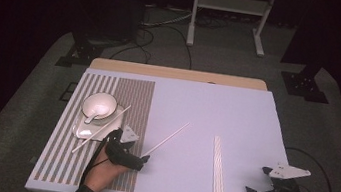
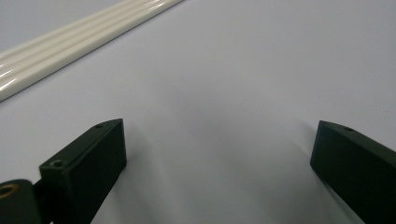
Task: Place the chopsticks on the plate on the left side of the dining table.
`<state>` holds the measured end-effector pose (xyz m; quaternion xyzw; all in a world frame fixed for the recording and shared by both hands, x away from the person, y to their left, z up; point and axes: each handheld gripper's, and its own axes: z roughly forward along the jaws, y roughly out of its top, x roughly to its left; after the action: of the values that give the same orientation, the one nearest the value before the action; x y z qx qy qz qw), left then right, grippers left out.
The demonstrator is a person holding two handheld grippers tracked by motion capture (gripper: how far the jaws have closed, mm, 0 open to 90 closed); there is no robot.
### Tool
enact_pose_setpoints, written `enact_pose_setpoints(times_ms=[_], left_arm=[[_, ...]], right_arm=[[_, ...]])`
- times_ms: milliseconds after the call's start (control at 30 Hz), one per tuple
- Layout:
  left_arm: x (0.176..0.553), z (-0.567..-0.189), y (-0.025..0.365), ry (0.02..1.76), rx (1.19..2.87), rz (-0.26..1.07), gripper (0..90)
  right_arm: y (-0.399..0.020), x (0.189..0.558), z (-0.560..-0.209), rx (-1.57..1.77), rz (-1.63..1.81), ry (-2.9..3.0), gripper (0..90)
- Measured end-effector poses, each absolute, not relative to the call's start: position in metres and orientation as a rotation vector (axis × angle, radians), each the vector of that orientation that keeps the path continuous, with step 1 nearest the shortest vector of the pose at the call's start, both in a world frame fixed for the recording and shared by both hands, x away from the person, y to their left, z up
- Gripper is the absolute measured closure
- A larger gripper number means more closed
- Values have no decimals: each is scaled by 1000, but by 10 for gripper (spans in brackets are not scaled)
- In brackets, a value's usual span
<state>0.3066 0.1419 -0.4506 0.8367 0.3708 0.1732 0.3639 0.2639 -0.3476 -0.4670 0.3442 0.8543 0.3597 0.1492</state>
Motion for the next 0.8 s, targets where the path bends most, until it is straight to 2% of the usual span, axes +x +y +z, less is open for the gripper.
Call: enact_pose_setpoints(times_ms=[400, 800], left_arm=[[309, -445, 135, 932, 2103, 425, 72], [313, -442, 118, 915, 2104, 410, 245]], right_arm=[[-348, 264, -467, 990, 1033, 2456, 22], [-348, 264, -467, 990, 1034, 2455, 22]])
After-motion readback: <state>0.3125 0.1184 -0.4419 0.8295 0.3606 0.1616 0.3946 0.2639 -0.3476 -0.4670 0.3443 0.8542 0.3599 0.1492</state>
